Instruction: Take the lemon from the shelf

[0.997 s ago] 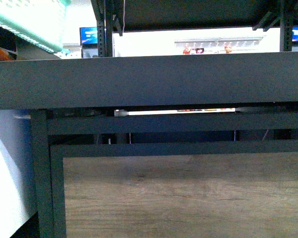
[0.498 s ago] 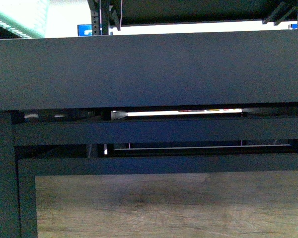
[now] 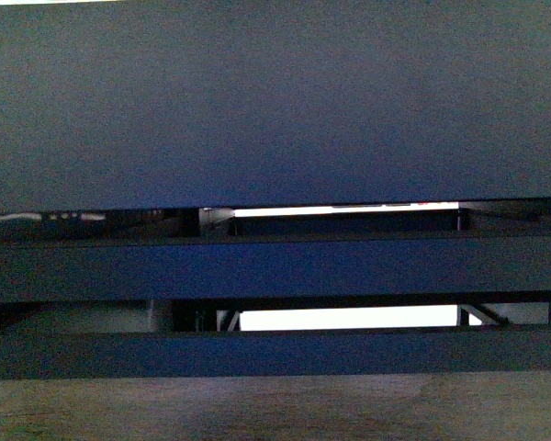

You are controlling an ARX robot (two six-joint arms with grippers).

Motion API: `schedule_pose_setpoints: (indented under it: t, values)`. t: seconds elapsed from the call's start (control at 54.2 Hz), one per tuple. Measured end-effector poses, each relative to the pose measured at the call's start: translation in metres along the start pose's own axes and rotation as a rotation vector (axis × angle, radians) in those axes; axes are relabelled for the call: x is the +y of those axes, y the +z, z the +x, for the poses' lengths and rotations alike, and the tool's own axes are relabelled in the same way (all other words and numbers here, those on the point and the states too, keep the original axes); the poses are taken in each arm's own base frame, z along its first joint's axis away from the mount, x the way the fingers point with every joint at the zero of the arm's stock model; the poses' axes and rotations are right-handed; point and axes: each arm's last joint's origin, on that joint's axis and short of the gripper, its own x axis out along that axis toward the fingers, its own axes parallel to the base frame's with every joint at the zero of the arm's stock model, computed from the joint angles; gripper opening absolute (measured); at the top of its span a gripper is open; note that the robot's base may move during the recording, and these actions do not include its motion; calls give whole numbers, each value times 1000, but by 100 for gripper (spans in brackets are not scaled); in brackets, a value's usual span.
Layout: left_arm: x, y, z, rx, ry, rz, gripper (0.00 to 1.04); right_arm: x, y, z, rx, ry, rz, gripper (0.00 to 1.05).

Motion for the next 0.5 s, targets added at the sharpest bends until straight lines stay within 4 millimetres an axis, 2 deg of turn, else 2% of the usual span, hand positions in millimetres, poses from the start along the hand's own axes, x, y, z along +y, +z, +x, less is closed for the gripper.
schedule_pose_setpoints:
  t: [0.498]
  values:
    - [0, 0, 0, 0, 0, 0, 97, 0, 0, 0, 0, 0, 0, 102]
